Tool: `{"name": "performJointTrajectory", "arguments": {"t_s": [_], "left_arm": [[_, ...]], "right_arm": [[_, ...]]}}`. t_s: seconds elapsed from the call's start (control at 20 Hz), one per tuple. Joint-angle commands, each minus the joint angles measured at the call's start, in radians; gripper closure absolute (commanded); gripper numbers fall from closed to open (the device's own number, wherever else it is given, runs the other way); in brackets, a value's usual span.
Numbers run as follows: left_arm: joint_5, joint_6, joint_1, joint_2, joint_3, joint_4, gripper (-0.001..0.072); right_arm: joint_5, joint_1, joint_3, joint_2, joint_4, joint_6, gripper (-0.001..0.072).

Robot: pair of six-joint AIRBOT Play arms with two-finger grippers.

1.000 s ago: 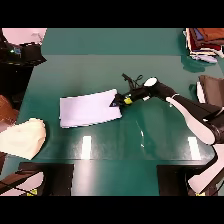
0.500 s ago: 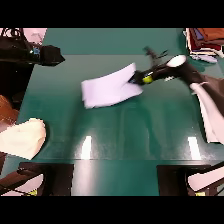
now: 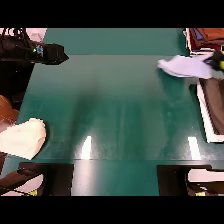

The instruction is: Fold the shirts.

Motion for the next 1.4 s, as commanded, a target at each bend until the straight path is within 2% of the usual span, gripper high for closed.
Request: {"name": "performJointTrajectory", "arguments": {"t_s": [0.0,0.2,0.35,0.55,0.7,0.9,1.1,1.35], "left_arm": [[0.008,-0.015,0.000,-0.001,0.000,-0.005,0.0684],[0.011,-0.014,0.000,-0.001,0.000,-0.005,0.0684],[0.012,-0.014,0.000,-0.002,0.000,-0.005,0.0683],[0.001,-0.012,0.000,-0.002,0.000,-0.005,0.0683],[-0.012,-0.012,0.000,-0.002,0.000,-0.004,0.0683],[-0.022,-0.004,0.000,-0.002,0.000,-0.005,0.0683],[-0.031,0.001,0.000,-0.002,0.000,-0.004,0.0683],[-0.042,0.024,0.000,-0.002,0.000,-0.004,0.0683]], "right_arm": [[-0.079,-0.159,0.002,0.011,-0.003,0.005,0.0695],[-0.098,-0.202,0.023,0.011,0.054,-0.001,0.0696],[-0.055,-0.202,0.158,0.011,0.055,-0.002,0.0696],[0.068,-0.202,0.330,0.023,-0.049,0.006,0.0695],[0.113,-0.206,0.326,0.084,-0.127,0.026,0.0695],[0.185,-0.272,0.179,0.199,-0.146,0.047,0.0695],[0.242,-0.402,-0.077,0.320,-0.160,0.046,0.0695],[0.297,-0.535,-0.410,0.436,-0.409,0.046,0.0689]]}}
